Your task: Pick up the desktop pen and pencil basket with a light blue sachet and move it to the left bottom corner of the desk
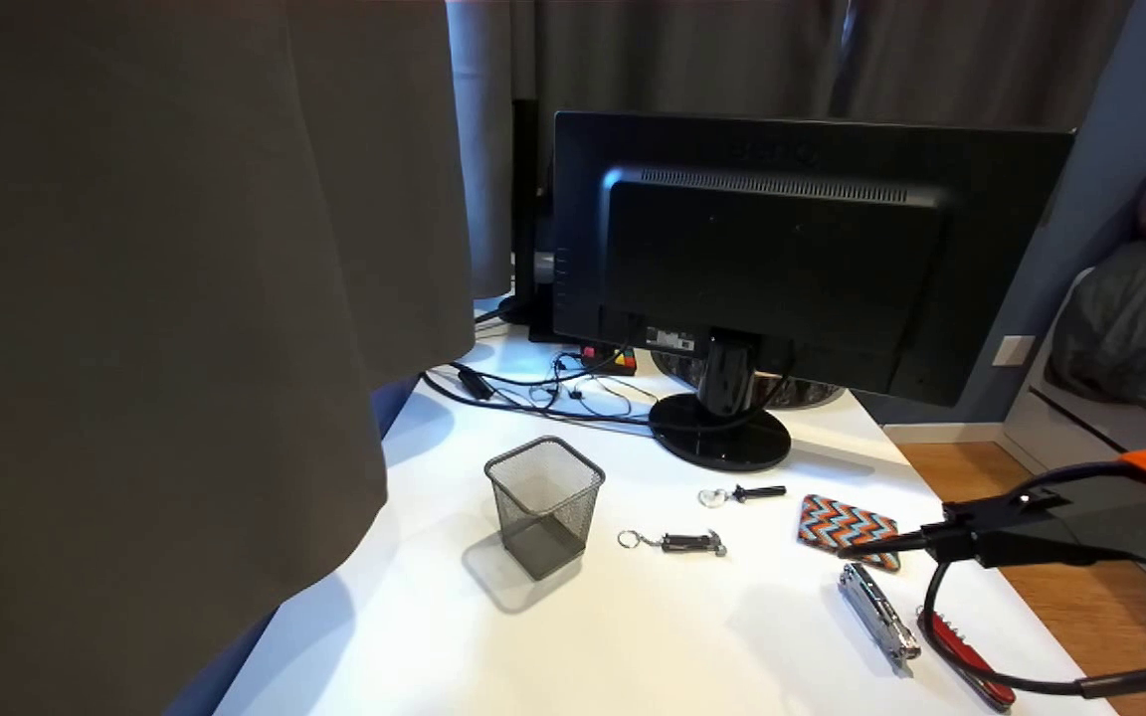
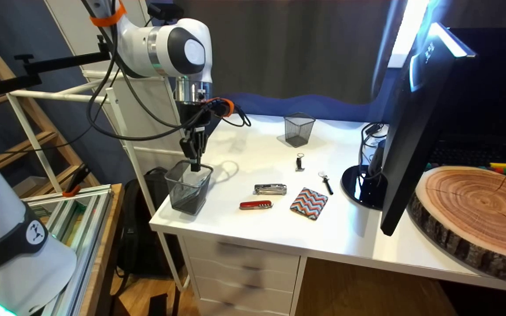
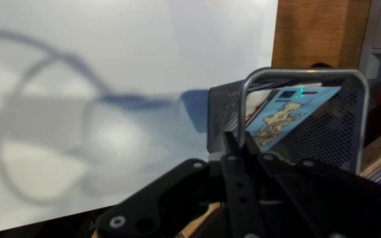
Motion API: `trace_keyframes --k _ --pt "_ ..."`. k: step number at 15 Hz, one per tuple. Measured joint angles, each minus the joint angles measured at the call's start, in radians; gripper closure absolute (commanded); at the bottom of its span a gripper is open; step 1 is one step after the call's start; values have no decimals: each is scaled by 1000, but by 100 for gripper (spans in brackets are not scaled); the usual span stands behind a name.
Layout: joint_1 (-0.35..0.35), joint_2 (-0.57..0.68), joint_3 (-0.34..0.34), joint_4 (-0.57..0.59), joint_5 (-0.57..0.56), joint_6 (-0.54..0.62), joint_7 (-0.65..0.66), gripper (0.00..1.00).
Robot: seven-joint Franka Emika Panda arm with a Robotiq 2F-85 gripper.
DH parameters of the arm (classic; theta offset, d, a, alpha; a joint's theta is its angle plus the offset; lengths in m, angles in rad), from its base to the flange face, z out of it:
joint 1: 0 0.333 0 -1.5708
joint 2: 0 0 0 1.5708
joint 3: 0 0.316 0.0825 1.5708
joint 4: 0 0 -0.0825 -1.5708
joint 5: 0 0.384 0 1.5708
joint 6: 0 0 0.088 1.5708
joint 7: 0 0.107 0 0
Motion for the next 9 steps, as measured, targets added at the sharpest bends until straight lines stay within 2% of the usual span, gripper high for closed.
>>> trace_keyframes --k 3,4,5,9 --pt "0 0 -1 1 -7 -23 0 98" --pt "0 0 -1 1 -9 -29 0 68" --pt "0 0 -1 1 -10 -35 0 68" --pt "0 0 -1 3 -10 -56 0 39"
